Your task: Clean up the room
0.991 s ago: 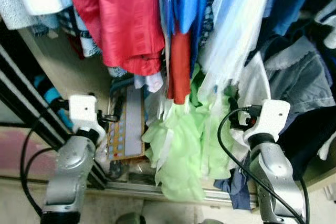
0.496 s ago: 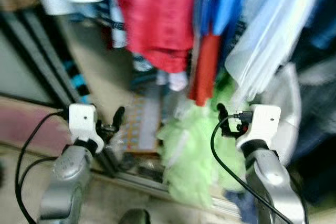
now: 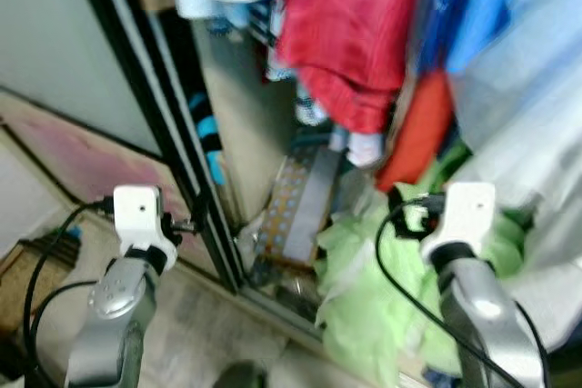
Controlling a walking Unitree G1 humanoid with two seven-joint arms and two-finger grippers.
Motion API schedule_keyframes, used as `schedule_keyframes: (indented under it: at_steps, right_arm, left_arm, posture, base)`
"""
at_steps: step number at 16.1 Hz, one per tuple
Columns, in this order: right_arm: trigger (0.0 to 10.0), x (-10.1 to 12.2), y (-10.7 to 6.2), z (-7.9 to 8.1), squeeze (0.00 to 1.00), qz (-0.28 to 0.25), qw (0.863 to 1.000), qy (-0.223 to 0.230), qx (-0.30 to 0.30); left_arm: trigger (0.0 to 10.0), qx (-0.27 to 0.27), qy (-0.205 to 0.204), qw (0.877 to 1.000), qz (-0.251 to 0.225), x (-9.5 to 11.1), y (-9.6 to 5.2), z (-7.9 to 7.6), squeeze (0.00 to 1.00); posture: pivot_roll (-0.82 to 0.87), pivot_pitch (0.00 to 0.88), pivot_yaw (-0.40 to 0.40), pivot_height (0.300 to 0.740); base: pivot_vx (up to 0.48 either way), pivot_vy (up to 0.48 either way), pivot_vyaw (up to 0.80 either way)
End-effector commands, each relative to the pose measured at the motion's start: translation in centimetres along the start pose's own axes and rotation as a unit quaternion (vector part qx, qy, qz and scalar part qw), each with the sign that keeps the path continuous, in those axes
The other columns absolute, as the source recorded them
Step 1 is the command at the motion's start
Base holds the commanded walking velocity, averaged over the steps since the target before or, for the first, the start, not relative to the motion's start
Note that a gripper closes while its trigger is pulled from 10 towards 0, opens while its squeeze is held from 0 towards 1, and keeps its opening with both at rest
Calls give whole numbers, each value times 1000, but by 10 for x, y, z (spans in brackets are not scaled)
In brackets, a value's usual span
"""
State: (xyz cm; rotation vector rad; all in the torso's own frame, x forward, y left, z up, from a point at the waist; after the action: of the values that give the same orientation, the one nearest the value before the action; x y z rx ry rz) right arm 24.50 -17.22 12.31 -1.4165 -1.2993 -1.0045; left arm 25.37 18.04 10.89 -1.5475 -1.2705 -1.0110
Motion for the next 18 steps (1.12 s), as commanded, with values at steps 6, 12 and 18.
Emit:
schedule_keyframes:
  at_steps: [6,12,18]
  right_arm:
    - [10000,5,7,6,0,-7,1000,-2,23]
    - [10000,4,16,3,0,-14,1000,-16,15]
    - [10000,-5,18,22,0,8,997,-15,70]
  left_arm:
    - [10000,22,11,1000,-13,4,1,2,0]
    - [10000,23,7,1000,-19,6,13,-1,0]
    - [10000,42,0,999,-30,3,8,4,0]
  posture:
    - [-10,0,13,740]
    - [-15,0,23,740]
    - [35,0,-60,740]
  base:
    - [0,0,800]
    - [0,0,800]
    - [0,0,267]
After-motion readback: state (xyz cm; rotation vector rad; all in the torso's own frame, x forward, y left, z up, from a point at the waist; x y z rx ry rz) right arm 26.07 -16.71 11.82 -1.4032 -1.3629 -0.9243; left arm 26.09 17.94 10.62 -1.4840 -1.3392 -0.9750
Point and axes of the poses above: a point about 5 cm out from each wrist's last joint towards the gripper, its own y axis pointing out of the wrist towards the gripper, its own x axis along the axis of the wrist's last joint, z = x × y, the point moved 1 cm from there along y, pointing out of the wrist towards the gripper, and after that the axes turned 14 degrees about -y, right-handed, at the moved point
